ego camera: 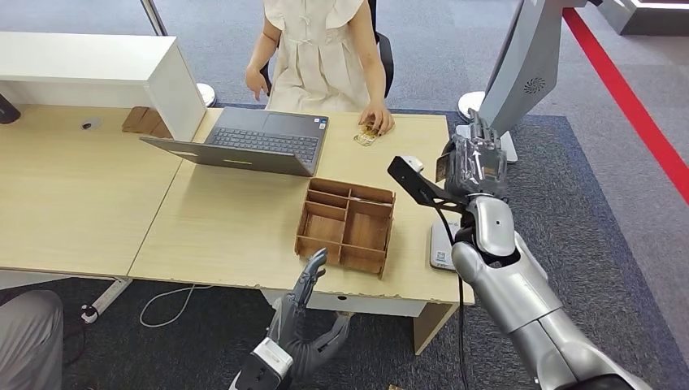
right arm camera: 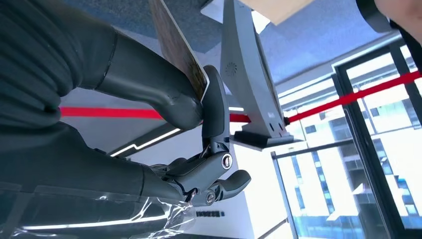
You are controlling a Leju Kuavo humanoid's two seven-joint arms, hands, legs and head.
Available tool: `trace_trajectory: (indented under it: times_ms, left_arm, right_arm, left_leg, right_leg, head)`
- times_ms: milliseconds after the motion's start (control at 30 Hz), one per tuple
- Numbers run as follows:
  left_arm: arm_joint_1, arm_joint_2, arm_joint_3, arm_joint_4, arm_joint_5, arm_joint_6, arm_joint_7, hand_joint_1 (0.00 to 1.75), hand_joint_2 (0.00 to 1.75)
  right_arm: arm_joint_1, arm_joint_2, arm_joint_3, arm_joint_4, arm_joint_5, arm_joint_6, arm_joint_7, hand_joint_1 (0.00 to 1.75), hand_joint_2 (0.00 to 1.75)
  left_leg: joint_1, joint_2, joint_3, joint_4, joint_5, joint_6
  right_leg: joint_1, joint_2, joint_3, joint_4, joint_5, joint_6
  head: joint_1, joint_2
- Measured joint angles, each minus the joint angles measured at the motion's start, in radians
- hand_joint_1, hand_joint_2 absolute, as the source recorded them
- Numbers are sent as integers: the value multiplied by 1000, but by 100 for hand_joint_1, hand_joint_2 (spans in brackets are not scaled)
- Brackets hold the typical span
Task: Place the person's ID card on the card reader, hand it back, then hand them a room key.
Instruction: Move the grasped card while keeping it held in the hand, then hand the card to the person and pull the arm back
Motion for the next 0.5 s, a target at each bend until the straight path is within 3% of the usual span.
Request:
trace_trajectory:
  times_ms: [200, 500]
  left_arm:
    - [0, -1, -1, 9, 0, -51, -13, 0, 175]
    - [-13, -15, -7, 41, -7, -146, -36, 0, 175]
  right_arm:
    - [0, -36, -18, -60, 13, 49, 20, 175, 175]
    - [-52, -58, -17, -89, 48, 217, 38, 175, 175]
  left_leg:
    - [0, 0, 0, 0, 0, 0]
    - [0, 0, 0, 0, 0, 0]
  right_leg:
    - [0, 0, 0, 0, 0, 0]
    - [0, 0, 0, 0, 0, 0]
  head:
    - [0, 0]
    - [0, 0]
